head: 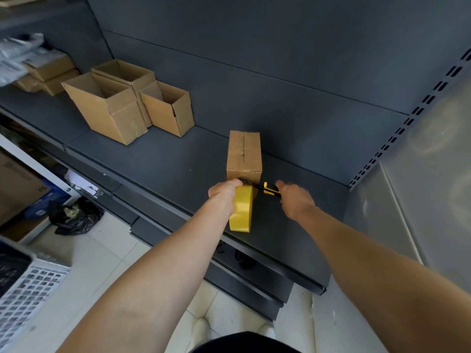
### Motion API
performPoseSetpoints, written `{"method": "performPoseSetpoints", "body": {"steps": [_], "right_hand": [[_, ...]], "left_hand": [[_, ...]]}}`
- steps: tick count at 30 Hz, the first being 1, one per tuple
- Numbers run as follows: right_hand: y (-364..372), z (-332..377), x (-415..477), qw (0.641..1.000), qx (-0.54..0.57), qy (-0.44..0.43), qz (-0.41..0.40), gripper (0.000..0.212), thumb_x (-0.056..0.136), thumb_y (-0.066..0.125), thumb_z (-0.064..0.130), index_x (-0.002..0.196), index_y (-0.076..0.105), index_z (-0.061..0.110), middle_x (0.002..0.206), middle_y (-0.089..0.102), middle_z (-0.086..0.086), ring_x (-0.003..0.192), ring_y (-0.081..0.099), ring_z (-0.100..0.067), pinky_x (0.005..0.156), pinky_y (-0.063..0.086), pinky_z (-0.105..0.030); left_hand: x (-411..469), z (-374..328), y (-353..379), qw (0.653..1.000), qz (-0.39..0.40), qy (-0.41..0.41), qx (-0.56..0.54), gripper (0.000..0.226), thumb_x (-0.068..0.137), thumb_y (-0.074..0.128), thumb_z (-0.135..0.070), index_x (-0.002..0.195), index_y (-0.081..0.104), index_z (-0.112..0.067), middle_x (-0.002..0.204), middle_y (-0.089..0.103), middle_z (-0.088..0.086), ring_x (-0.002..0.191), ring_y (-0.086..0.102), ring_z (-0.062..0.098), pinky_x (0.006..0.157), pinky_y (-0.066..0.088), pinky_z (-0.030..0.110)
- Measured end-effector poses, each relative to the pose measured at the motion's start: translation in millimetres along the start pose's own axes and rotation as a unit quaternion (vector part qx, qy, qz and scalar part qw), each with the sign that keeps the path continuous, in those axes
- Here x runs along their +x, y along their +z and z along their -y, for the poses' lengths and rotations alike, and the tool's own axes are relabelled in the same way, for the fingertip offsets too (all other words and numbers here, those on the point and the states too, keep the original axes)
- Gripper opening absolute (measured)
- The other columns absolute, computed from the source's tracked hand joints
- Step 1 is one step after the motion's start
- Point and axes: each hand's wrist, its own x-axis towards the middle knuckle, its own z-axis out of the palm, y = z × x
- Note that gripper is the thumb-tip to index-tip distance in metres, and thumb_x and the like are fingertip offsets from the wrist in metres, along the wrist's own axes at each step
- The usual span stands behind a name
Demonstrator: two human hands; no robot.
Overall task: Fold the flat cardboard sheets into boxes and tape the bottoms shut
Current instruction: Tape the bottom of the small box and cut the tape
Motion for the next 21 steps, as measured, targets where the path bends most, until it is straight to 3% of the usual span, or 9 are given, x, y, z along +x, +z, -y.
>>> {"method": "performPoseSetpoints", "body": {"steps": [4,8,14,18,21], "right_hand": [[3.7,5.6,3.3,0.999,-0.025,0.02,-0.013,0.061,0.081,0.055,-0.01,0.134,0.036,0.015,0.119,0.053,-0.013,0.109,0.051,-0.032,0.087,0.042,-0.042],[5.8,11.1,7.6,0.999,-0.031,0.04,-0.02,0.065,0.077,0.059,-0.012,0.132,0.037,0.015,0.119,0.053,-0.013,0.11,0.05,-0.032,0.09,0.041,-0.044],[19.5,8.2,4.9,0.994,-0.087,0.067,0.004,0.063,0.076,0.064,-0.005,0.13,0.04,0.017,0.121,0.052,-0.01,0.114,0.048,-0.031,0.091,0.041,-0.044],[25.4,8.2,5.9,0.988,-0.082,0.115,0.066,0.055,0.081,0.059,0.001,0.133,0.043,0.012,0.128,0.044,-0.013,0.119,0.039,-0.031,0.096,0.038,-0.049],[19.9,3.0,6.7,0.968,-0.06,0.199,0.14,0.056,0.081,0.059,0.005,0.134,0.044,0.009,0.132,0.041,-0.015,0.121,0.035,-0.032,0.1,0.033,-0.052]], "left_hand": [[2.6,-5.5,-1.3,1.0,0.016,-0.019,0.002,0.044,0.068,0.081,-0.022,0.099,0.052,-0.009,0.084,0.057,0.011,0.077,0.059,0.027,0.069,0.049,0.037],[7.5,-12.2,-2.0,0.999,0.038,-0.027,0.026,0.043,0.069,0.08,-0.02,0.103,0.059,-0.006,0.098,0.064,0.014,0.083,0.065,0.028,0.069,0.054,0.038],[11.0,-21.9,-13.3,0.99,0.088,-0.038,0.101,0.028,0.07,0.08,-0.02,0.076,0.057,-0.007,0.08,0.059,0.012,0.073,0.06,0.028,0.073,0.053,0.04],[9.5,-17.4,-22.3,0.981,0.112,-0.049,0.148,0.027,0.071,0.08,-0.019,0.074,0.055,-0.009,0.076,0.058,0.012,0.066,0.058,0.027,0.056,0.05,0.033],[7.5,-14.9,-22.5,0.973,0.149,-0.053,0.169,0.026,0.074,0.078,-0.021,0.081,0.056,-0.01,0.082,0.061,0.011,0.071,0.061,0.026,0.056,0.051,0.032]]}}
